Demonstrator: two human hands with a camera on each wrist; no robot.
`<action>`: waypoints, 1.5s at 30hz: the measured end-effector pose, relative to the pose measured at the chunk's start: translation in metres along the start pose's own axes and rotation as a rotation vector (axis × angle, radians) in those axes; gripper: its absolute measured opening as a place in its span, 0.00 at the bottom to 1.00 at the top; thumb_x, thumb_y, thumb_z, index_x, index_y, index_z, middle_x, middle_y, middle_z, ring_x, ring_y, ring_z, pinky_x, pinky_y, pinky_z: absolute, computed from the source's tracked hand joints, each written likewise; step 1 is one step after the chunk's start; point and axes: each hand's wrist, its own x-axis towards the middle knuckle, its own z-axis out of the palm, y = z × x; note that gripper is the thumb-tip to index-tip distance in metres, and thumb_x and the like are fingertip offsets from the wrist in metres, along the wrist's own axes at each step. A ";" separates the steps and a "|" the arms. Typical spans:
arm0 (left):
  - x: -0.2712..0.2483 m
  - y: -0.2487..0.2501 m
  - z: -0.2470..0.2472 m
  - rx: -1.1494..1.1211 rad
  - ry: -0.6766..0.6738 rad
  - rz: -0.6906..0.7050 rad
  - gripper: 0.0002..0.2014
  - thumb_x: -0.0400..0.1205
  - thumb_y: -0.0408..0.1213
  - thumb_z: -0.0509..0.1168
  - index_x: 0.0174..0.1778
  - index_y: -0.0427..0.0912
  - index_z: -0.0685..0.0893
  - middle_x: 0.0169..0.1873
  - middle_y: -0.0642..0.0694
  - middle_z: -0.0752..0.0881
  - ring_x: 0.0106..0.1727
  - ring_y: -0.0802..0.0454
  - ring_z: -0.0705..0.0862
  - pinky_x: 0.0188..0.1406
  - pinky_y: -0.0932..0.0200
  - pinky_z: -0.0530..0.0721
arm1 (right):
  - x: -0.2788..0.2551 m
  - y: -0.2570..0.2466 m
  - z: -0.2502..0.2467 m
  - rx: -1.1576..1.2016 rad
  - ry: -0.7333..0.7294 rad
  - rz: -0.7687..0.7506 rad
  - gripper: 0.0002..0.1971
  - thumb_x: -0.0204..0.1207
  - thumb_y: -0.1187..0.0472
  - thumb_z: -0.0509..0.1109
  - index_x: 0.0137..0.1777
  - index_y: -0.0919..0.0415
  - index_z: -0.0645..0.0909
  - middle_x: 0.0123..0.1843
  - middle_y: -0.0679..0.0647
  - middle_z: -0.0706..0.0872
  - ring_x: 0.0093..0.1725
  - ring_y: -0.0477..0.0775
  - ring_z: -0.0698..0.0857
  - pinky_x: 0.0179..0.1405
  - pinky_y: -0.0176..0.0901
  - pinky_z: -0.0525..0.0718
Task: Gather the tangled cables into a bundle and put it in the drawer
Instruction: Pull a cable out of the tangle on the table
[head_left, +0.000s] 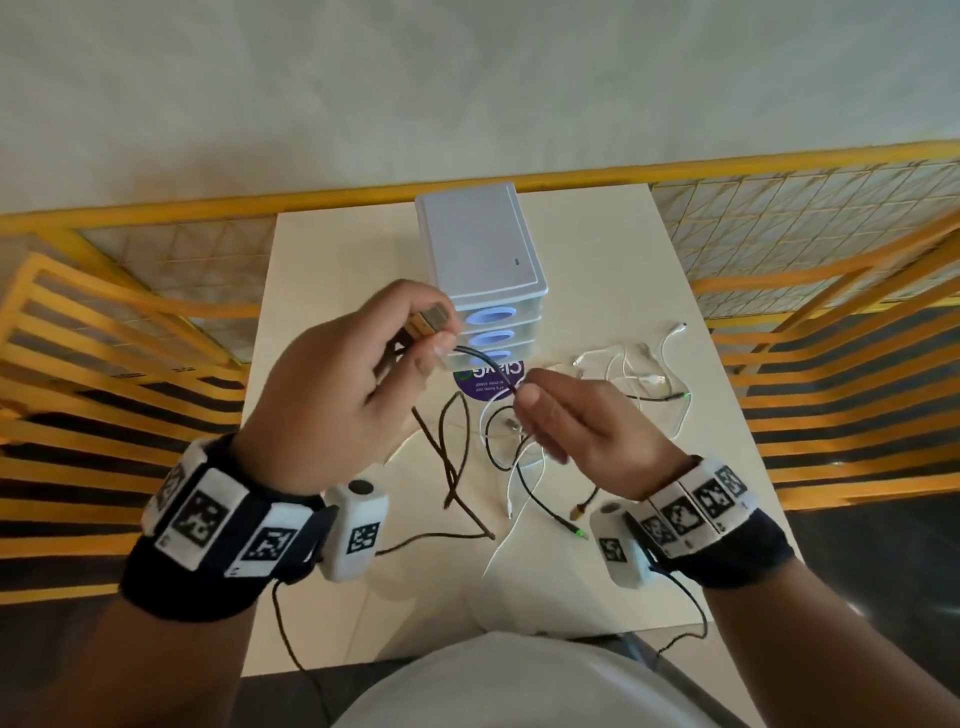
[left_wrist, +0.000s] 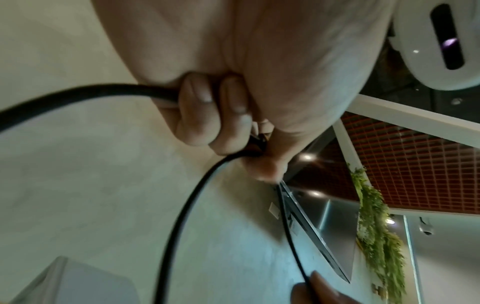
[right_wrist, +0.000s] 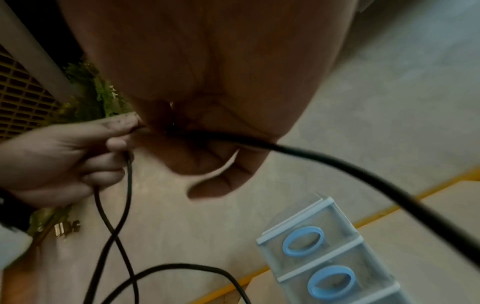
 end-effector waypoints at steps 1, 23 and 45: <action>-0.001 -0.003 -0.001 -0.032 0.029 -0.019 0.09 0.91 0.45 0.60 0.61 0.46 0.81 0.41 0.61 0.89 0.33 0.50 0.88 0.31 0.47 0.85 | -0.005 0.003 -0.002 0.016 0.030 0.025 0.17 0.92 0.55 0.56 0.39 0.44 0.75 0.32 0.43 0.77 0.34 0.42 0.76 0.40 0.36 0.74; -0.020 -0.099 -0.022 -0.110 0.844 -0.247 0.11 0.95 0.40 0.52 0.57 0.39 0.77 0.34 0.67 0.80 0.36 0.68 0.79 0.39 0.70 0.76 | -0.065 0.170 -0.020 -0.574 0.412 0.641 0.29 0.76 0.51 0.76 0.75 0.48 0.71 0.69 0.57 0.82 0.66 0.63 0.82 0.66 0.62 0.82; -0.039 -0.061 0.064 -0.018 0.160 -0.175 0.12 0.91 0.41 0.58 0.61 0.42 0.85 0.51 0.53 0.85 0.48 0.54 0.84 0.44 0.49 0.84 | -0.076 0.094 -0.023 -0.573 -0.018 0.636 0.03 0.78 0.46 0.75 0.45 0.40 0.88 0.36 0.35 0.86 0.43 0.39 0.86 0.38 0.29 0.75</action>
